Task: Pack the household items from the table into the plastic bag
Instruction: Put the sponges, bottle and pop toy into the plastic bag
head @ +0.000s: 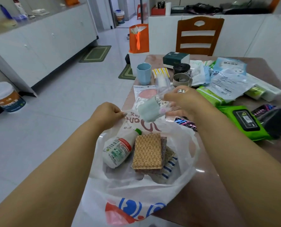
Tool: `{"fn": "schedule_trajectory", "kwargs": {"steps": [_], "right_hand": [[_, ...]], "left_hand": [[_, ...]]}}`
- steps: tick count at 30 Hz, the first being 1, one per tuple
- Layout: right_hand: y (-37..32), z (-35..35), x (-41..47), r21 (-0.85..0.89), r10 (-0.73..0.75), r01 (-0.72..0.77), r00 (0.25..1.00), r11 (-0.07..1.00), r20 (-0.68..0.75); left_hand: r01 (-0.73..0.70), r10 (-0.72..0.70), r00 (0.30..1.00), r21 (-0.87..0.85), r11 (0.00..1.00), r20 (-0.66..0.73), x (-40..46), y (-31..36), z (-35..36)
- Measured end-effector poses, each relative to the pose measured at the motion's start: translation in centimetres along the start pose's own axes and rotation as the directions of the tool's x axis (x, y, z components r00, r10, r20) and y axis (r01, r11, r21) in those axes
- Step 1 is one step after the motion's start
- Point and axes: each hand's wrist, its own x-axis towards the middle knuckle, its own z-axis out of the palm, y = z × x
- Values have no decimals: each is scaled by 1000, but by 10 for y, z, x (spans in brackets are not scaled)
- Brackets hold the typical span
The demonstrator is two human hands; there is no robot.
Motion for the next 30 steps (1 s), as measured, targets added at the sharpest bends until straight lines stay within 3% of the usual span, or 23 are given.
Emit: {"fn": "schedule_trajectory", "kwargs": {"steps": [5, 8, 11, 14, 18, 20, 24, 27, 30], "right_hand": [[22, 43, -27, -83, 147, -132, 963, 988, 225], [46, 77, -39, -375, 136, -22, 950, 927, 281], [67, 111, -50, -752, 83, 276, 912, 599, 401], [88, 129, -59, -818, 150, 390, 860, 423, 488], [118, 141, -65, -832, 132, 536, 823, 142, 552], [120, 139, -64, -821, 172, 546, 804, 166, 570], [96, 120, -55, -789, 276, 411, 777, 457, 565], [80, 105, -47, -771, 127, 432, 830, 468, 543], [64, 80, -40, -682, -94, 360, 914, 636, 395]], "left_hand": [[22, -23, 999, -27, 999, -29, -1, -9, 0], [10, -12, 1000, -76, 997, -21, -1, -15, -1], [15, -15, 1000, -107, 994, -3, -1, -20, -1], [19, -19, 1000, -114, 993, -2, -3, -21, -2], [15, -12, 1000, -146, 989, 21, -8, -23, -6], [9, -5, 1000, -162, 987, 29, -12, -22, -8], [-1, 11, 999, -190, 982, 53, -19, -18, -9], [-1, 14, 998, -183, 983, 68, -21, -15, -8], [-6, 14, 998, -131, 991, 65, -20, -12, -5]]}}
